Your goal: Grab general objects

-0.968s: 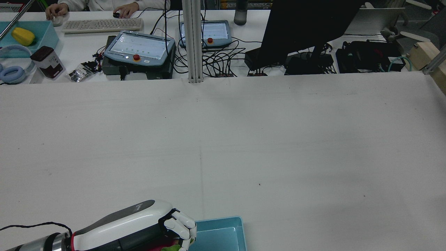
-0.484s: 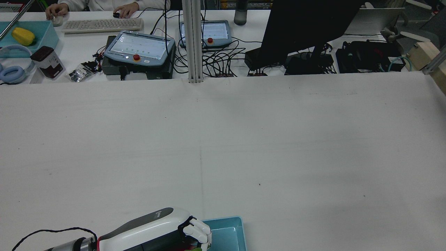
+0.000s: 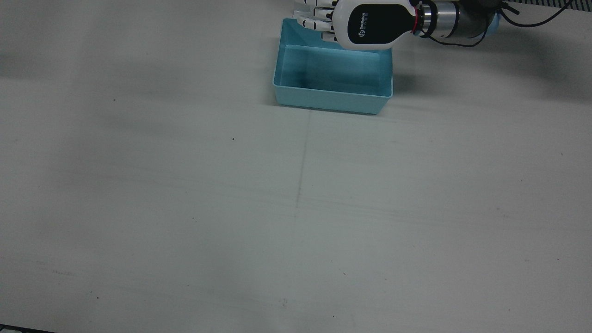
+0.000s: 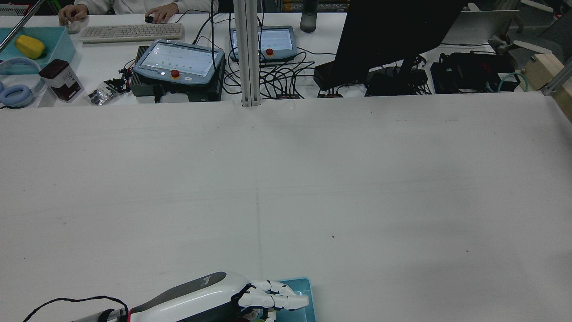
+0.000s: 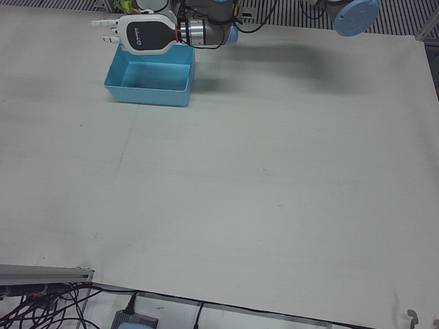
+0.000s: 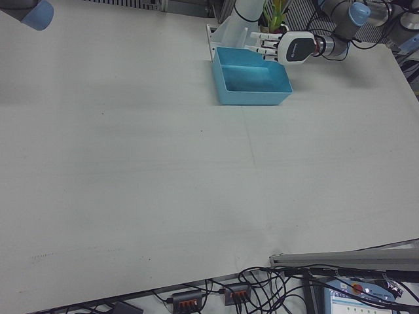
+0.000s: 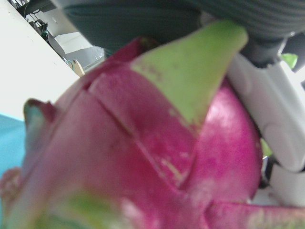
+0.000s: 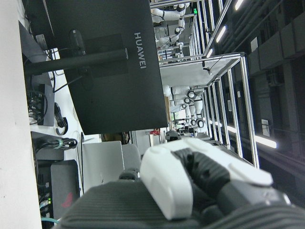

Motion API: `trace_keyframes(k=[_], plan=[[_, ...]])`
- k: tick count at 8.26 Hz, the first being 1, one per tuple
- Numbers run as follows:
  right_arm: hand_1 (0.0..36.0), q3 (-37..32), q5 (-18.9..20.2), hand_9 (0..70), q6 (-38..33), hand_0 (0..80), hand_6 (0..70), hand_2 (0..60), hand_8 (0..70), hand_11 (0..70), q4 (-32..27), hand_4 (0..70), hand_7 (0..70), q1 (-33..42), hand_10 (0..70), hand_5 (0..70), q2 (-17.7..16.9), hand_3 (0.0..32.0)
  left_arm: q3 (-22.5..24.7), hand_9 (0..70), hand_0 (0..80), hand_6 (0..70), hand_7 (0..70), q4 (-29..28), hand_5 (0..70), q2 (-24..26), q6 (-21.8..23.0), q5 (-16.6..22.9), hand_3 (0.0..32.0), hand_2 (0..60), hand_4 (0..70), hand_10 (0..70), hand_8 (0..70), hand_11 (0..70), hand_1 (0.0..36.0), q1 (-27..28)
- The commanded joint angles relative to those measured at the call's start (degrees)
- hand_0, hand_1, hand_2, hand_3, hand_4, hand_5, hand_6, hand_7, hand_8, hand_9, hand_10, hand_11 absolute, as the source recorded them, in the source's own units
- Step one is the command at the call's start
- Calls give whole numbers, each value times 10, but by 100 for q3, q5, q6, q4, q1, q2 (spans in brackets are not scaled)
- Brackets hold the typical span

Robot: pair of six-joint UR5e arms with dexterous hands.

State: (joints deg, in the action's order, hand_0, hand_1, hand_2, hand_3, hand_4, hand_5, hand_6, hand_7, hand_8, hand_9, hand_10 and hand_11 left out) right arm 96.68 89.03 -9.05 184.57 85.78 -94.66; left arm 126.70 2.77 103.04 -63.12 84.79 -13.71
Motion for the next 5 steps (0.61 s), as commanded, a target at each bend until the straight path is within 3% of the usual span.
trace_keyframes(k=[1, 3, 5], plan=[[0, 0, 0, 0, 0, 0, 0, 0, 0, 0, 0, 0, 0, 0, 0, 0, 0, 0, -5, 1, 526, 18, 76, -49, 0, -3, 2, 3, 0, 8, 93, 30, 0, 63, 170, -9], [0, 0, 0, 0, 0, 0, 0, 0, 0, 0, 0, 0, 0, 0, 0, 0, 0, 0, -5, 0, 532, 0, 9, -40, 0, -3, 2, 3, 146, 1, 43, 20, 0, 50, 175, -9], [0, 0, 0, 0, 0, 0, 0, 0, 0, 0, 0, 0, 0, 0, 0, 0, 0, 0, -13, 0, 524, 0, 16, -40, 0, -12, 2, 3, 178, 0, 35, 16, 0, 43, 164, -18]])
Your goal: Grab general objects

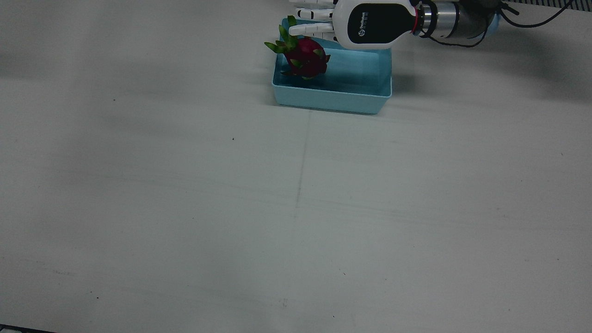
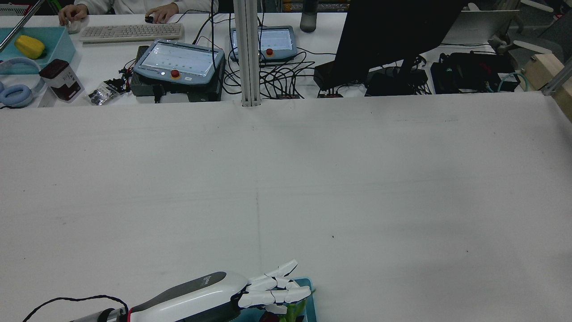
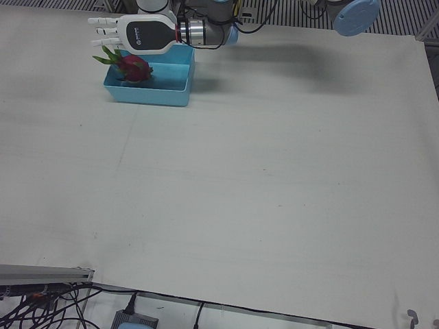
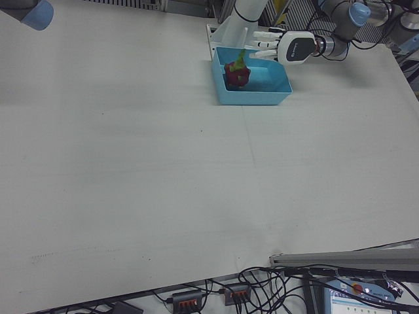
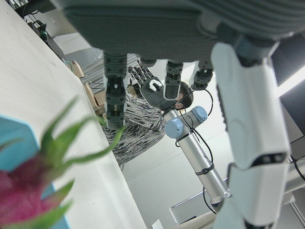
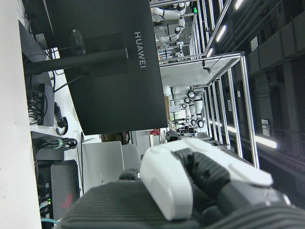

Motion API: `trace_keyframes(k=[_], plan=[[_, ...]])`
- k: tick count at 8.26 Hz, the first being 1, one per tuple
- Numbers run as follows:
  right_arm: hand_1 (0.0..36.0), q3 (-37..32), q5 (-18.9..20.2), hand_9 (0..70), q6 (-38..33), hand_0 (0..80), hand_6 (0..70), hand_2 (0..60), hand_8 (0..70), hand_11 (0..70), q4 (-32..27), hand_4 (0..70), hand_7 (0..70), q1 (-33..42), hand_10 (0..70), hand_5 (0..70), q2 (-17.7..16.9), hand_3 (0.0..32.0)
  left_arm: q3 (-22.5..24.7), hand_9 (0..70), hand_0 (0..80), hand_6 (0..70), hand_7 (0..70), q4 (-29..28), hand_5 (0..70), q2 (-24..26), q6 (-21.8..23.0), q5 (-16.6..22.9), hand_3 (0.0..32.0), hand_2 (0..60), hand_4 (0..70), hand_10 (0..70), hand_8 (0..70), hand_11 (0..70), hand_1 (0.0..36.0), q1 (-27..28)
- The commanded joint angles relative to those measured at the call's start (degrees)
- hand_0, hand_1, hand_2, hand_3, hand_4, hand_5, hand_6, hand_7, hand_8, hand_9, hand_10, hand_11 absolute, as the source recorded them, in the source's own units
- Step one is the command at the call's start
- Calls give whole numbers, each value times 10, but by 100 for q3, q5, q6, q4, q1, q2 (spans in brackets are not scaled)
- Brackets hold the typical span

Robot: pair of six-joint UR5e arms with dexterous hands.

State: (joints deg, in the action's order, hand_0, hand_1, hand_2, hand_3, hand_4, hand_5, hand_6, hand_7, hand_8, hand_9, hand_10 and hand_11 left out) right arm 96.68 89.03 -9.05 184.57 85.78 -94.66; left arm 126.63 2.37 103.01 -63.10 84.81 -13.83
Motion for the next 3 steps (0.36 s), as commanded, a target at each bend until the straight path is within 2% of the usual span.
trace_keyframes(k=[1, 2, 3], plan=[[0, 0, 0, 0, 0, 0, 0, 0, 0, 0, 0, 0, 0, 0, 0, 0, 0, 0, -7, 0, 522, 0, 18, 0, 0, -18, 0, 9, 184, 0, 33, 12, 0, 37, 161, -32], [0, 0, 0, 0, 0, 0, 0, 0, 0, 0, 0, 0, 0, 0, 0, 0, 0, 0, 28, 0, 523, 0, 18, 0, 0, -53, 17, 18, 184, 0, 34, 12, 0, 36, 161, -84], [0, 0, 0, 0, 0, 0, 0, 0, 0, 0, 0, 0, 0, 0, 0, 0, 0, 0, -7, 0, 520, 0, 16, 9, 0, -149, 226, 18, 186, 0, 36, 8, 0, 31, 160, -146]])
